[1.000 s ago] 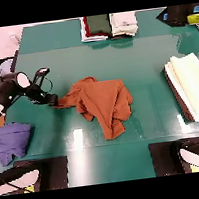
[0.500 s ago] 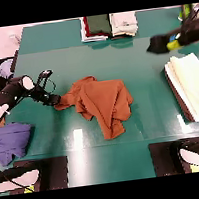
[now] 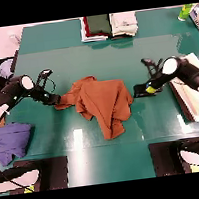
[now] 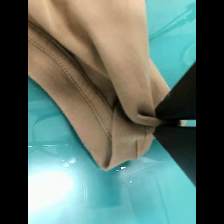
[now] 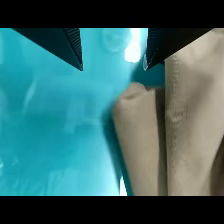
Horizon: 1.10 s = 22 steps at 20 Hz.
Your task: Fold the shirts.
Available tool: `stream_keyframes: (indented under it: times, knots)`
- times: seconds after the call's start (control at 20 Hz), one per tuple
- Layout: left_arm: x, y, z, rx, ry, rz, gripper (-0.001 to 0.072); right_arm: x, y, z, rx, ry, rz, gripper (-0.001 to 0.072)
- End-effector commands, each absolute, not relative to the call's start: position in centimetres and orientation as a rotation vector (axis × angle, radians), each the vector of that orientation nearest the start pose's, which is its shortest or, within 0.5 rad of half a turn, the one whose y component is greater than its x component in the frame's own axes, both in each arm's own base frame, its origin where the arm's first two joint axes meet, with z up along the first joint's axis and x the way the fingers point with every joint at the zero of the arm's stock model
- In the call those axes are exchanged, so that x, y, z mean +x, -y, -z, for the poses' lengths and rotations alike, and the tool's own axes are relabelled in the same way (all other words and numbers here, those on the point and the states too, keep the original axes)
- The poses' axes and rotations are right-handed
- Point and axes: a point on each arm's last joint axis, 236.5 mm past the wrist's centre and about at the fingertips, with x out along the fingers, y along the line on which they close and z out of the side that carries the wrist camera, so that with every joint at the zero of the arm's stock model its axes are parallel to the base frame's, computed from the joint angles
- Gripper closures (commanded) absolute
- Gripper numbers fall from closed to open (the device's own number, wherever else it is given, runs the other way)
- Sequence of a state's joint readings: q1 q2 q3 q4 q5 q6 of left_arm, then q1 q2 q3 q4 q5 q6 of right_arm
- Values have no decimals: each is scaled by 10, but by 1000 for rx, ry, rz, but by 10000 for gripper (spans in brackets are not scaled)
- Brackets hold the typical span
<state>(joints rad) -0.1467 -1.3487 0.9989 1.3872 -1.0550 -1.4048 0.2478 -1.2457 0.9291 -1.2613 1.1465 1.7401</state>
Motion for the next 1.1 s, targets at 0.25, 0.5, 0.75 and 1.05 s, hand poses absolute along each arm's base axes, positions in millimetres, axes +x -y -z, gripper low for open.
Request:
stream_keyframes:
  times: [0.25, 0.5, 0.75, 1.05]
  knots:
    - [346, 89, 63, 52, -1399, 308, 682, 306, -172, 85, 362, -1507, -210, 333]
    - [350, 89, 57, 53, -1381, 308, 683, 323, -172, 77, 337, -1429, -234, 697]
    - [400, 91, -92, 81, -961, 299, 683, 384, -142, -45, 241, -1139, -245, 697]
    - [352, 86, -353, 79, -347, 299, 683, 377, -94, -297, 182, -589, -261, 697]
